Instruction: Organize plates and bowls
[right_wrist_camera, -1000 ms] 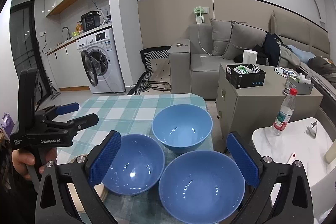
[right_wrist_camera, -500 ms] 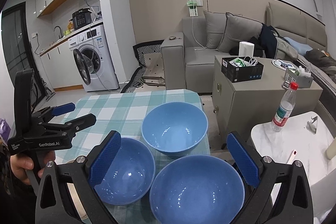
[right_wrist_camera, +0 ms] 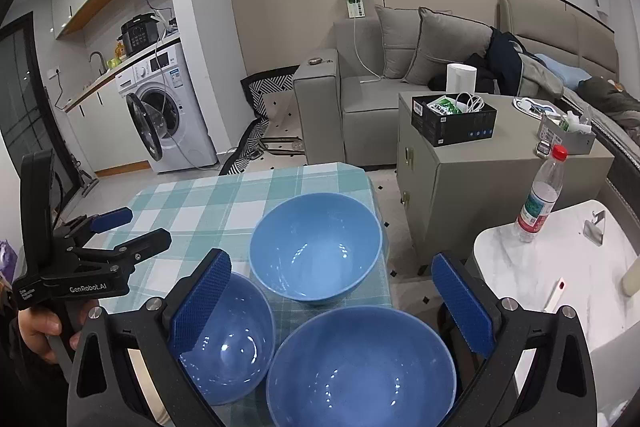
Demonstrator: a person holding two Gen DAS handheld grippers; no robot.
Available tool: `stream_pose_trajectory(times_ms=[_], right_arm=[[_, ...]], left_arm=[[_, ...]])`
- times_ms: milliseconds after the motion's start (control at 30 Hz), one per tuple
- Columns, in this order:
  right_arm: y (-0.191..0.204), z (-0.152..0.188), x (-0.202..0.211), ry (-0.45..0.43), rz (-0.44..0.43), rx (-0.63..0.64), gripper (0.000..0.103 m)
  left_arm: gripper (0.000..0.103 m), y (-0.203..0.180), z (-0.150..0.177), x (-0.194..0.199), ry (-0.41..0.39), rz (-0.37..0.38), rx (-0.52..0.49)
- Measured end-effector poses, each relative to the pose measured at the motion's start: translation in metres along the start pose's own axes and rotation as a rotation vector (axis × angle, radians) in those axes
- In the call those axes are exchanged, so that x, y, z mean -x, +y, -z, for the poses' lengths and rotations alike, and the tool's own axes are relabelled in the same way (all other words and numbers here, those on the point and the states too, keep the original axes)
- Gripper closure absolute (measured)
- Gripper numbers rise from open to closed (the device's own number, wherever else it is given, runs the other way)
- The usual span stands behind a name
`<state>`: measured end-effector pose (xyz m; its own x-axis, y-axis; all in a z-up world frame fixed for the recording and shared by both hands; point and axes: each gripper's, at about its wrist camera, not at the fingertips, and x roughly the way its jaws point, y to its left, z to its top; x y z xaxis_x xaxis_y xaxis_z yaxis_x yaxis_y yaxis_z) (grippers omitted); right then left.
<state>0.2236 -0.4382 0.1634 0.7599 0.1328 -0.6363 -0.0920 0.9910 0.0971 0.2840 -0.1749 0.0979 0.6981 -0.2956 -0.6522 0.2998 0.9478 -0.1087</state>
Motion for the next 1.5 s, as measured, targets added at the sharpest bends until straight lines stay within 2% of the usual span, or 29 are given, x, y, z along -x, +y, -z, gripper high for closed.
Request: stream_pose_trajectory(times_ms=[200, 433, 533, 867, 1267, 1500], right_arm=[[-0.011, -0.001, -0.017, 0.025, 0.011, -0.023, 0.001], [-0.03, 0.002, -0.053, 0.093, 0.041, -0.093, 0.001], [-0.038, 0.003, -0.066, 0.12, 0.029, -0.123, 0.001], [-0.042, 0.0, -0.097, 0.171, 0.057, -0.102, 0.001], [-0.052, 0.01, -0.137, 0.261, 0.065, -0.137, 0.001], [-0.057, 0.015, -0.148, 0.278, 0.068, -0.144, 0.002]], left_arm=[[0.0, -0.004, -0.005, -0.016, 0.02, 0.002, 0.003], [0.0, -0.004, -0.007, -0.043, 0.069, -0.003, 0.009], [0.0, -0.003, -0.006, -0.055, 0.093, -0.005, 0.015], [0.0, -0.003, -0.008, -0.082, 0.136, -0.029, 0.008], [0.0, -0.007, -0.01, -0.117, 0.222, -0.052, 0.007], [0.0, -0.006, -0.009, -0.133, 0.261, -0.034, 0.036]])
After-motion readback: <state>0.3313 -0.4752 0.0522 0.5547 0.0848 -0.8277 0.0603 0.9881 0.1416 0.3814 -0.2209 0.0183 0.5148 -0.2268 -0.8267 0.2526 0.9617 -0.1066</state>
